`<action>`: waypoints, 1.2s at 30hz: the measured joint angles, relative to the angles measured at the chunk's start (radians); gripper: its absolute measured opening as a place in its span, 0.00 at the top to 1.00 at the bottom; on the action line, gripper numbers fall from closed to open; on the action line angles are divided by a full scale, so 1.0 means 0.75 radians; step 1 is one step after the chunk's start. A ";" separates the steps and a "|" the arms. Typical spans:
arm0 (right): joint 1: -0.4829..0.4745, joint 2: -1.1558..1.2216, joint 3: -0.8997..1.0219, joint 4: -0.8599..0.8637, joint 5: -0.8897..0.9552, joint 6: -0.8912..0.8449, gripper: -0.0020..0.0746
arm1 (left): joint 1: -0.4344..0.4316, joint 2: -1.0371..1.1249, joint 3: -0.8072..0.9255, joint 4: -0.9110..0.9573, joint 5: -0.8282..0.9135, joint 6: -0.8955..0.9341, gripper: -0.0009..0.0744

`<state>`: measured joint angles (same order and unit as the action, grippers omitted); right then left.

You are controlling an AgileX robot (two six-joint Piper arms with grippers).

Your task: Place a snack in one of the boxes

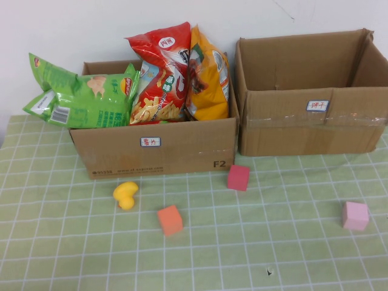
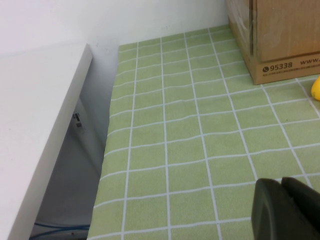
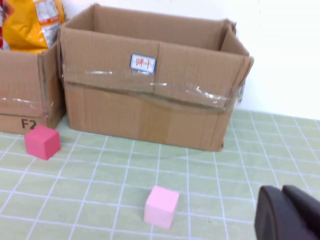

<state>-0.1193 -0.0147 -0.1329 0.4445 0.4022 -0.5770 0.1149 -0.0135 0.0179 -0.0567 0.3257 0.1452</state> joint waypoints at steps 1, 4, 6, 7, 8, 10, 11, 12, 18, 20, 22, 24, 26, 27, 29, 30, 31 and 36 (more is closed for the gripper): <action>-0.003 0.000 0.012 0.007 0.000 0.000 0.98 | 0.000 0.000 0.000 0.000 0.000 0.000 0.99; -0.004 0.000 0.048 0.000 -0.003 0.058 0.98 | 0.000 0.000 0.000 0.000 0.000 0.000 0.99; -0.004 0.000 0.080 -0.084 -0.003 0.218 0.98 | 0.000 0.000 0.000 0.000 0.000 0.000 0.99; -0.004 0.000 0.097 -0.164 -0.003 0.308 0.98 | 0.000 0.000 0.000 0.000 0.000 0.000 0.99; -0.004 0.000 0.123 -0.256 0.000 0.450 0.98 | 0.000 0.000 0.000 0.000 0.000 0.000 0.99; -0.004 0.000 0.167 -0.425 -0.010 0.636 0.98 | 0.000 0.000 0.000 0.000 0.000 0.000 0.99; -0.004 0.000 0.191 -0.494 -0.022 0.721 0.98 | 0.000 0.000 0.000 0.000 0.000 0.000 0.99; -0.006 0.000 0.199 -0.539 -0.053 0.781 0.98 | 0.000 0.000 0.000 0.000 0.000 0.000 0.99; 0.008 0.000 0.202 -0.650 -0.066 0.921 0.98 | 0.000 0.000 0.000 0.000 0.000 0.000 0.99; 0.043 0.000 0.202 -0.650 -0.066 0.940 0.98 | 0.000 0.000 0.000 0.000 0.000 0.000 0.99; 0.088 0.000 0.202 -0.650 -0.066 0.959 0.98 | 0.000 0.000 0.000 0.000 0.000 0.000 0.99; 0.133 0.000 0.202 -0.650 -0.066 0.975 0.98 | 0.000 0.000 0.000 0.000 0.000 0.000 0.99; 0.162 0.000 0.202 -0.650 -0.066 0.985 0.98 | 0.000 0.000 0.000 0.000 0.000 0.000 0.99; 0.167 0.000 0.202 -0.650 -0.066 0.985 0.98 | 0.000 0.000 0.000 0.000 0.000 0.000 0.99; 0.173 0.000 0.202 -0.650 -0.066 0.987 0.98 | 0.000 0.000 0.000 0.000 0.000 0.000 0.99; 0.173 0.000 0.202 -0.650 -0.066 0.981 0.98 | 0.000 0.000 0.000 0.000 0.000 0.000 0.99; 0.173 0.000 0.202 -0.650 -0.066 0.975 0.98 | 0.000 0.000 0.000 0.000 0.000 0.000 0.99; 0.173 0.000 0.202 -0.650 -0.066 0.924 0.98 | 0.000 0.000 0.000 0.000 0.000 0.000 0.99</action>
<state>0.0103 -0.0147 0.0183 -0.0427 0.3529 0.1161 0.1149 -0.0135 0.0179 -0.0567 0.3257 0.1452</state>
